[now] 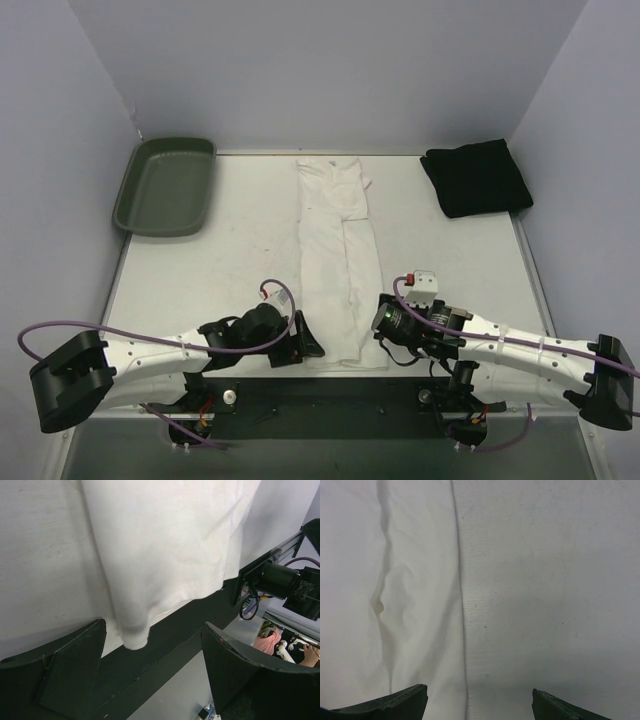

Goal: Fold and stack the t-shirts

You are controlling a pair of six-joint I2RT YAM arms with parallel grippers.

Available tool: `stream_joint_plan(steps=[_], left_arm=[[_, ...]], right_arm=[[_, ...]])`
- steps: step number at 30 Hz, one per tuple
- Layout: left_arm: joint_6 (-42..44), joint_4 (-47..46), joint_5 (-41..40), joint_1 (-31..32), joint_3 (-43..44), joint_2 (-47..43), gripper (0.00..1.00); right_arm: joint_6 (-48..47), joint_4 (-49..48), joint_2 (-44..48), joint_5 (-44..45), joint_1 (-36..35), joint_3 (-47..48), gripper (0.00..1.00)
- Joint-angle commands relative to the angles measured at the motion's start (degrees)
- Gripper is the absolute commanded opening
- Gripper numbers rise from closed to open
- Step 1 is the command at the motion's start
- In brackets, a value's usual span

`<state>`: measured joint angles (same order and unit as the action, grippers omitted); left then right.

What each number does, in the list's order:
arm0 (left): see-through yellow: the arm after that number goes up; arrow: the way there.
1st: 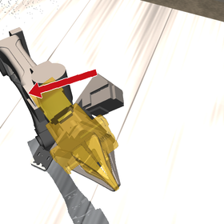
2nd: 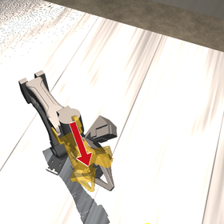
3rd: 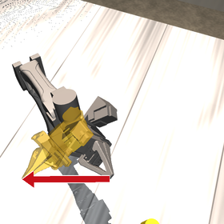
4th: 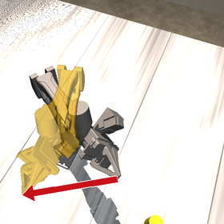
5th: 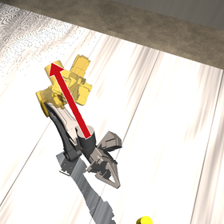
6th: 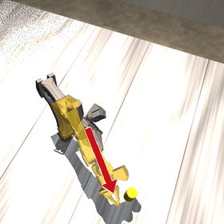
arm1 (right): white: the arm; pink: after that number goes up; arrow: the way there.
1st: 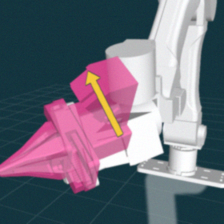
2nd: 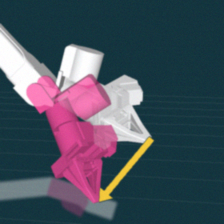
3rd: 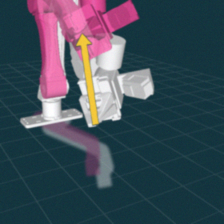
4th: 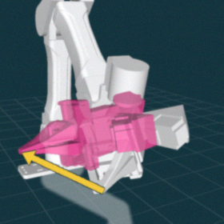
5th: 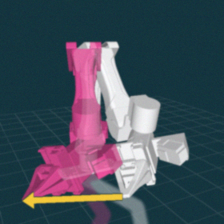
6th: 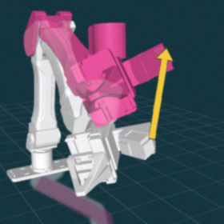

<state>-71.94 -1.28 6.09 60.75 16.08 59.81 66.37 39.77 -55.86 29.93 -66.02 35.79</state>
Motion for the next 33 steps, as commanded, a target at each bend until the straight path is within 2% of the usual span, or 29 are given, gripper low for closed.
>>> stream_joint_plan(steps=[1,6,8,9,11,12,15,22,30,33], left_arm=[[-0.74,-2.59,-1.34,1.30,-1.14,4.43,0.86],[-1.97,-3.99,-1.34,2.53,-0.96,6.72,0.77],[-2.50,-4.26,-1.52,2.97,-1.05,7.07,0.70],[-2.50,-4.61,-1.60,3.14,-1.22,7.25,0.57],[-2.68,-4.96,-1.78,3.32,-1.40,7.42,0.37],[-2.68,-4.96,-1.78,3.32,-1.40,7.86,0.17],[-2.85,-5.58,-1.69,3.41,-1.57,8.91,0.00],[-2.94,-5.58,-2.65,3.32,-2.01,6.99,0.00],[-1.98,5.14,-5.65,2.09,-1.75,-2.32,0.00],[-1.89,6.29,-5.65,1.48,-2.45,-3.73,0.00]], right_arm=[[1.48,1.54,1.36,0.83,0.10,-1.25,0.85],[1.66,1.28,1.89,0.92,0.19,-2.04,0.85],[1.66,1.10,1.89,0.83,0.19,-2.22,0.85],[1.66,0.84,1.72,0.74,0.19,-2.22,0.85],[1.66,0.66,1.63,0.39,0.19,-2.39,0.85],[1.66,0.31,1.45,0.39,0.19,-2.39,0.85],[1.57,-0.48,1.28,-0.05,0.19,-2.83,0.85],[1.57,-3.11,1.45,-2.68,0.19,-3.80,0.85],[6.05,-11.02,4.70,-9.96,-0.95,-11.43,0.80],[8.16,-13.93,5.05,-11.30,-2.09,-13.90,0.72]])
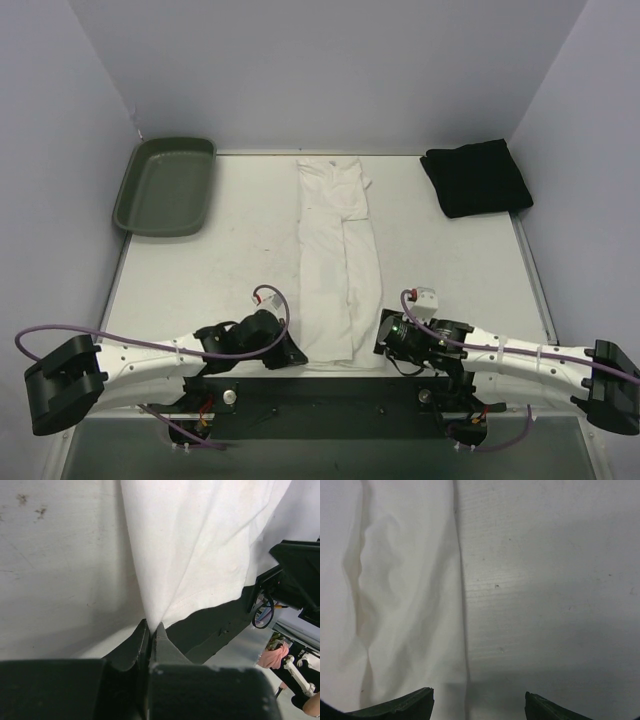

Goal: Fold and stack the t-shirts

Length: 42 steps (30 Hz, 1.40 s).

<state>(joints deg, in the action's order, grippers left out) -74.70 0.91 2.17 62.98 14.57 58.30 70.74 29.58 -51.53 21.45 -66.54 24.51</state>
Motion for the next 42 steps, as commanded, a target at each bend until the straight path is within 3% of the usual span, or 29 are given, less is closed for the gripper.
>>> stream_joint_plan(steps=[1,15,31,34,35,42], left_arm=[[0.87,4.19,-1.74,-0.93,-1.12,-2.40,0.00],[0.69,0.41,-0.59,-1.37,-2.53,0.32,0.00],[0.43,2.69,-0.86,-1.90,-3.84,-3.98,0.00],[0.52,3.49,-1.03,-1.90,-4.11,-5.12,0.00],[0.52,3.66,-1.12,-1.98,-4.20,-5.48,0.00],[0.60,4.98,-0.94,-1.55,-4.46,-6.97,0.00]], right_arm=[[4.31,-4.09,0.55,-3.25,-2.09,-2.80,0.70],[14.33,-7.43,-5.95,-3.70,-12.47,-3.51,0.63],[17.76,-7.00,-3.05,-2.47,-12.73,-7.37,0.24],[17.68,-6.73,-3.40,-2.12,-12.73,-7.37,0.09],[17.68,-6.47,-3.58,-2.03,-12.65,-7.11,0.00],[17.67,-5.33,-4.99,-2.03,-14.31,-5.62,0.00]])
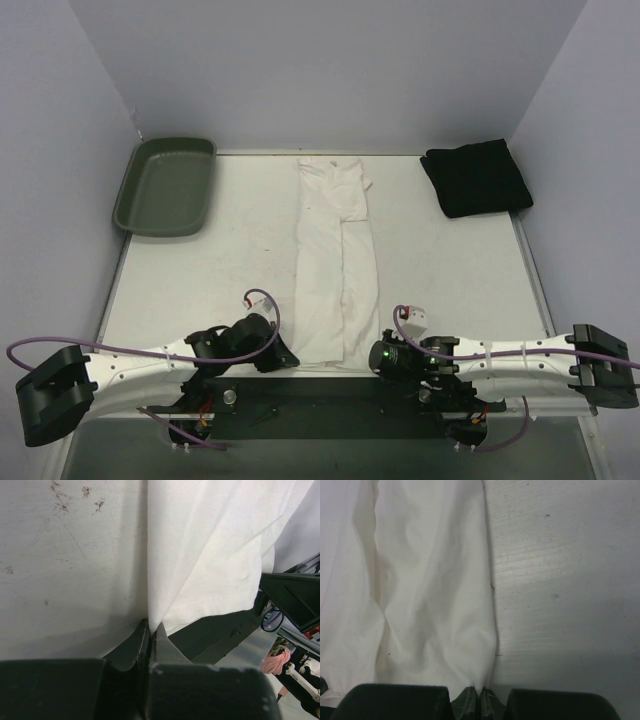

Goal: Fold and stack the t-shirts

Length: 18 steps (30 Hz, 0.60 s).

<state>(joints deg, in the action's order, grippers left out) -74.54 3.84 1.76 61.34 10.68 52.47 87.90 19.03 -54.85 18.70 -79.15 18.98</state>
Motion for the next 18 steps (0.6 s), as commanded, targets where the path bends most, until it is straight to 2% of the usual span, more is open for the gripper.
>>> stream_joint_plan(steps=[1,9,18], left_arm=[[0.36,2.40,-0.53,0.18,-0.57,-1.66,0.00],[-0.60,8.20,-3.60,3.69,1.45,-5.97,0.00],[2.12,12.94,-5.80,4.58,7.95,-7.03,0.00]], right_arm=[[0.87,5.41,-1.66,0.81,-2.14,0.00,0.00],[4.39,11.19,-1.31,4.93,-8.37,3.68,0.00],[0.79,15.24,-3.60,9.77,-8.47,11.25,0.00]])
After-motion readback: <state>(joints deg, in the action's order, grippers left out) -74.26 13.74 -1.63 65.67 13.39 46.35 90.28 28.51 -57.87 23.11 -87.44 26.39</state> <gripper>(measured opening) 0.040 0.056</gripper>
